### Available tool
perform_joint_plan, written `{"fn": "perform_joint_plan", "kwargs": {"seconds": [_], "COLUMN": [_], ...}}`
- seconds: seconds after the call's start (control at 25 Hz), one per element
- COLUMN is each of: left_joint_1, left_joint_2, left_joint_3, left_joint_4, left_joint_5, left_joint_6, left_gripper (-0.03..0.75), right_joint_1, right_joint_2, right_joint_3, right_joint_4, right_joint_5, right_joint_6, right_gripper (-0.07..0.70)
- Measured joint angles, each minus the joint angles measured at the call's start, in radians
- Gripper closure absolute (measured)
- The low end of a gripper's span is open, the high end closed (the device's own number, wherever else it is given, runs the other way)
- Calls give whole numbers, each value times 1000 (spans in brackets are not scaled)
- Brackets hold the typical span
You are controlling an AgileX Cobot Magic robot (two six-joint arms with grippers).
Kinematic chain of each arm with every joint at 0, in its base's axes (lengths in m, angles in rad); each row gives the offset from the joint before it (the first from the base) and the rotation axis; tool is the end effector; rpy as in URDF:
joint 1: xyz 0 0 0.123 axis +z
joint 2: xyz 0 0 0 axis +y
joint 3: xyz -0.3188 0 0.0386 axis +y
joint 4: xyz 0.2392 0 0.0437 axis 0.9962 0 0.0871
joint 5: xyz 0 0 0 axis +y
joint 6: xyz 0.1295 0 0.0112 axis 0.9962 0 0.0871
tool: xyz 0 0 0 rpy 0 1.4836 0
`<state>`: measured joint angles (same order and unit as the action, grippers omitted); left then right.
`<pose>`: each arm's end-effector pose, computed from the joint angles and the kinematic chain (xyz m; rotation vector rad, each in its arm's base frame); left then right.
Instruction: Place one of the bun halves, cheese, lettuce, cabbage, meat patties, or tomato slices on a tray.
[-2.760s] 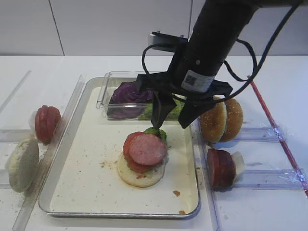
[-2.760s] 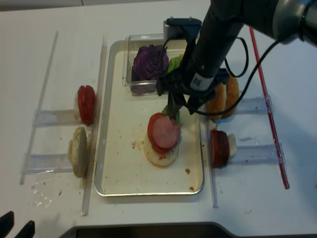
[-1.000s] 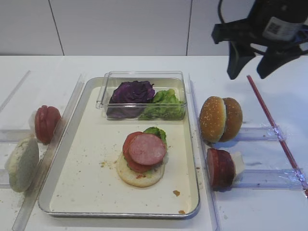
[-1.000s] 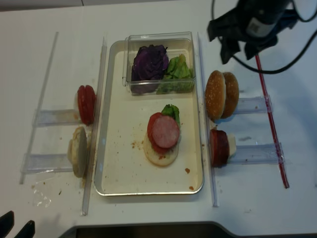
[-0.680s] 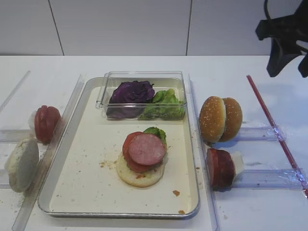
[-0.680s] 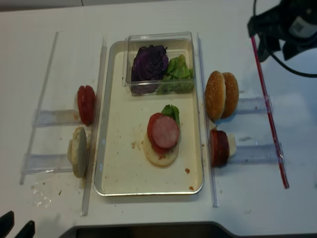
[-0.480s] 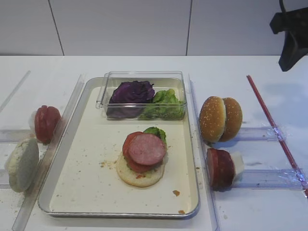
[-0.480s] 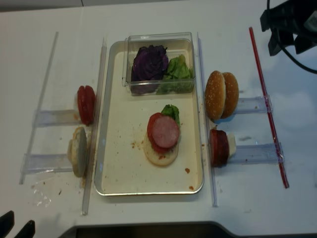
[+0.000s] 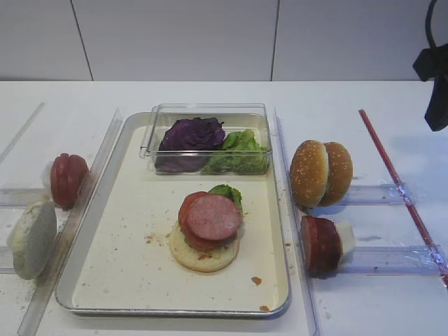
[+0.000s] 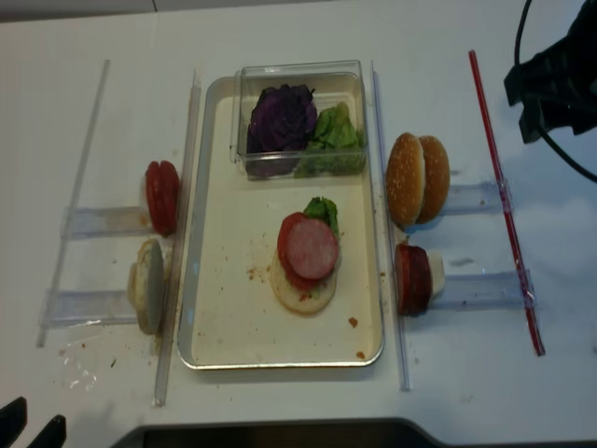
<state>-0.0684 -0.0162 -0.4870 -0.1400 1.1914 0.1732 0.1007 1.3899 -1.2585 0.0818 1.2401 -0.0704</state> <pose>-0.0255 -0.0151 0.2374 0.2788 2.1467 -0.1106 0.2578 0.0361 0.3312 -0.2219 2.8453 0.1222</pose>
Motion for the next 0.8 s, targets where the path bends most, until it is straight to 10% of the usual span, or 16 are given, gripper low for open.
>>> {"fn": "perform_joint_plan", "kwargs": {"seconds": [0.8], "left_joint_1": [0], "left_joint_2": [0], "left_joint_3": [0], "left_joint_4": [0], "left_joint_5": [0], "left_joint_6": [0], "left_gripper": [431], "right_joint_1": [0], "right_joint_2": [-478], "right_joint_3": [335], "right_joint_4": [-10], "right_joint_5": [7], "right_joint_6": [-24], "right_gripper": [187]}}
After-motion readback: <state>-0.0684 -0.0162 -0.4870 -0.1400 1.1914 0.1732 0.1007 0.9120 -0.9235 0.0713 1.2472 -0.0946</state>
